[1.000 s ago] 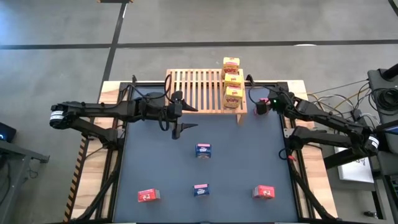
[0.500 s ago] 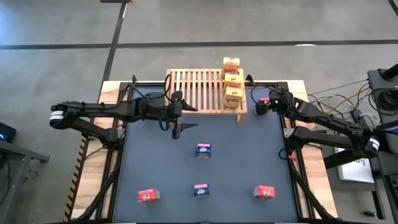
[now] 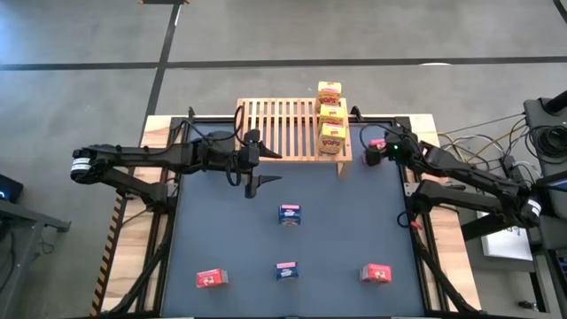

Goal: Stack cereal on shelf
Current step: Put the top red cereal box on the shelf

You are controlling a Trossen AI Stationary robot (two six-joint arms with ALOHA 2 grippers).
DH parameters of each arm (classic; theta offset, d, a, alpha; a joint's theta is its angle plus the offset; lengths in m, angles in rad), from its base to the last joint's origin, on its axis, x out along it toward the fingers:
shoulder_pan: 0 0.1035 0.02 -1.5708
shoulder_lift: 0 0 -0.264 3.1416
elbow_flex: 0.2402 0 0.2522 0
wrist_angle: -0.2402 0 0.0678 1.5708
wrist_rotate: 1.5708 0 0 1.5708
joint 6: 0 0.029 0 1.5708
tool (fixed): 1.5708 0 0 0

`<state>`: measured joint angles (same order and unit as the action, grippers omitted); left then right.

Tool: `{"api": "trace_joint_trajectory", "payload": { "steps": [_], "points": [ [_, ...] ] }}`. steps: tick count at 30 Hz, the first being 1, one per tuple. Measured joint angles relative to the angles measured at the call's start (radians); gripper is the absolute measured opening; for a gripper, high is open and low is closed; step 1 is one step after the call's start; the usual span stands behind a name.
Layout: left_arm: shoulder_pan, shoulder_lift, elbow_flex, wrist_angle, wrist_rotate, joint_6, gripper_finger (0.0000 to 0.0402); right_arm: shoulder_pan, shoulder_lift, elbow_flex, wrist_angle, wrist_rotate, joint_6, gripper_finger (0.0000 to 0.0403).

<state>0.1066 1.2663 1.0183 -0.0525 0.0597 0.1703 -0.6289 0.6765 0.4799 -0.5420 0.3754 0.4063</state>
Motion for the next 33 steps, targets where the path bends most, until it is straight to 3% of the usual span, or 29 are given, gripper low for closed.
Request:
{"api": "trace_joint_trajectory", "payload": {
  "steps": [33],
  "points": [
    [0.000,0.000,0.000,0.000,0.000,-0.003,0.0263,0.000,-0.002,0.110,-0.012,0.011,-0.068,0.0369]
  ]
}}
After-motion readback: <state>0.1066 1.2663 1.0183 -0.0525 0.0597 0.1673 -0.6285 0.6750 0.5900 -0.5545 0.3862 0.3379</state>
